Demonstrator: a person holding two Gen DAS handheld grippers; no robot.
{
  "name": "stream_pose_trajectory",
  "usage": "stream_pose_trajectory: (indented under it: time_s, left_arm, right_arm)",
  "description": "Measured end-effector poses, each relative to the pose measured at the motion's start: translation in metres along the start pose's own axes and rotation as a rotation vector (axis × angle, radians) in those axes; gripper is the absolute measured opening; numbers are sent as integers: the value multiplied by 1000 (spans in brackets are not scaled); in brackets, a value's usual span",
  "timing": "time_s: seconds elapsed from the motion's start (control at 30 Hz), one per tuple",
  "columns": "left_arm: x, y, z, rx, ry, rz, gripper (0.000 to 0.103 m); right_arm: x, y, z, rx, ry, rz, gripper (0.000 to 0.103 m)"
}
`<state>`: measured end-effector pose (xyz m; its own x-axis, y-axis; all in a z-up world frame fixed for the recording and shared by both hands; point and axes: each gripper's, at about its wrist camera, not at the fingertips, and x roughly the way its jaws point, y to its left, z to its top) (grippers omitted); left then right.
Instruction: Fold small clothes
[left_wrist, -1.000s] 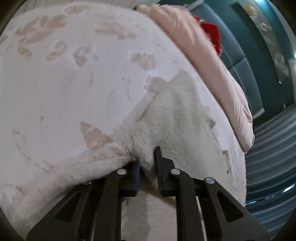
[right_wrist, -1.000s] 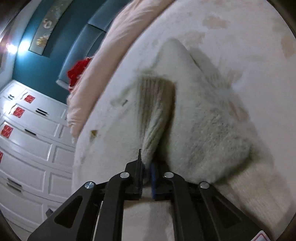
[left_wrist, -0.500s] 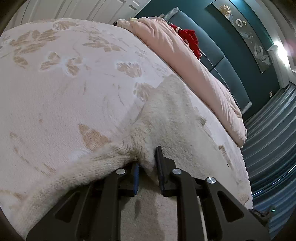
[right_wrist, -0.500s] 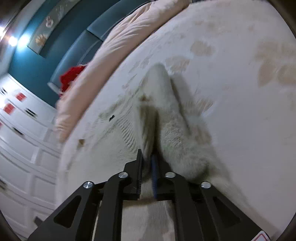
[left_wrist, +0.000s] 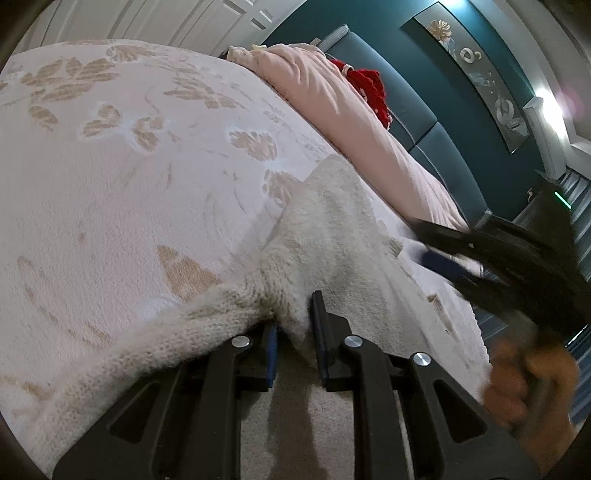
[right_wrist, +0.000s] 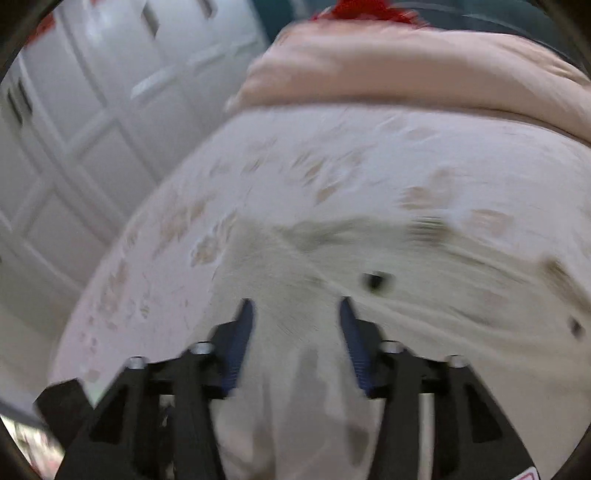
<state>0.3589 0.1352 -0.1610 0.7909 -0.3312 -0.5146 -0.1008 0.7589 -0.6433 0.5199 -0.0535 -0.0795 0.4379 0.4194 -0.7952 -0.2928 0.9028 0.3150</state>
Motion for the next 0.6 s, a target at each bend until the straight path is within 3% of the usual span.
stream_pose_trajectory:
  time_s: [0.13,0.17,0.37,0.5,0.6]
  left_arm:
    - [-1,0,-2,6,-14,-7,17]
    - [0,0,-3,8,-17,-7,17]
    - [2,-3,-3,20,-26,-7,17]
    - [2,-3,-3,18,-27,-10,17]
    - [2,-3,-4,18,-27,-10,17]
  right_arm:
    - [66,22,22,-14,73,-5,14]
    - [63,25,10,-22,69,-22,10]
    - [96,33,24,16,9,-104,6]
    - [45,29,13,73,-94,20,6]
    - [-17,1,-37,107,-159,-6,6]
